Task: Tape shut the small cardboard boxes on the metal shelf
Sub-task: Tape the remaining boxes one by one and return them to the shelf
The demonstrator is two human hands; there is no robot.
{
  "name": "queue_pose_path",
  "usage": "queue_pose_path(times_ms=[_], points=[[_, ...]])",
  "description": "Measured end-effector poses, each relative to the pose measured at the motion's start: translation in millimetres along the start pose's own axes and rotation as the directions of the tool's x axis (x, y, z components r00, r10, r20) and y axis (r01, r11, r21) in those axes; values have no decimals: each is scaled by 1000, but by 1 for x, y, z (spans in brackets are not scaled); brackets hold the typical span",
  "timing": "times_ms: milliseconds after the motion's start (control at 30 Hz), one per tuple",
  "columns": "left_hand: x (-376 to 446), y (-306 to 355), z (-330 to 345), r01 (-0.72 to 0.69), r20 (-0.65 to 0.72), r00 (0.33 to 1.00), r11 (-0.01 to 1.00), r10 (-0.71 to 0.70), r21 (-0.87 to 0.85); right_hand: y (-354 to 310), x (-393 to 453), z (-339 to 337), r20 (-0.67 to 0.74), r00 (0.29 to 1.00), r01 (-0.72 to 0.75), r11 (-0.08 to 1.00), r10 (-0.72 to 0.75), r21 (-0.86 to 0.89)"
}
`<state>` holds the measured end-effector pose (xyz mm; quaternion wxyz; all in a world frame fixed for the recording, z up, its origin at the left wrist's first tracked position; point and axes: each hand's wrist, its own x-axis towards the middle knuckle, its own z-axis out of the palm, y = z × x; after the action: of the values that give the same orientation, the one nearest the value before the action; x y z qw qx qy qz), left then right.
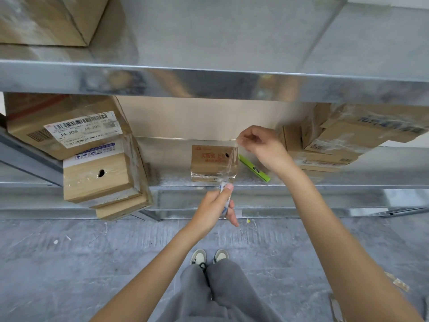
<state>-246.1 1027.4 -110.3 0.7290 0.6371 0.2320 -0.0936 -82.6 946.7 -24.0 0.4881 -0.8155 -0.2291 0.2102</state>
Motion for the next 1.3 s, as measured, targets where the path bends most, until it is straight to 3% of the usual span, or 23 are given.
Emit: queue_pose_path(times_ms=[100,200,567,1067,1200,1300], points=[[-10,-3,4,-60,-53,997,998,59,-8,5,14,1,84,996,6,997,0,-75],[-19,-7,7,-99,-127,987,995,96,-17,10,25,0,46,999,33,997,-30,-63],[6,6,16,37,-173,983,988,-64,-152,24,60,1,167,984,-61,998,59,5],[25,7,23,65,-219,970,981,-104,-181,63,93,17,254,948,-200,980,193,2],[27,4,23,35,-230,970,984,-75,-173,71,96,21,265,912,-323,946,313,-9],[28,-3,23,-34,-302,953,995,3,-98,74,96,22,293,844,-484,874,449,54]])
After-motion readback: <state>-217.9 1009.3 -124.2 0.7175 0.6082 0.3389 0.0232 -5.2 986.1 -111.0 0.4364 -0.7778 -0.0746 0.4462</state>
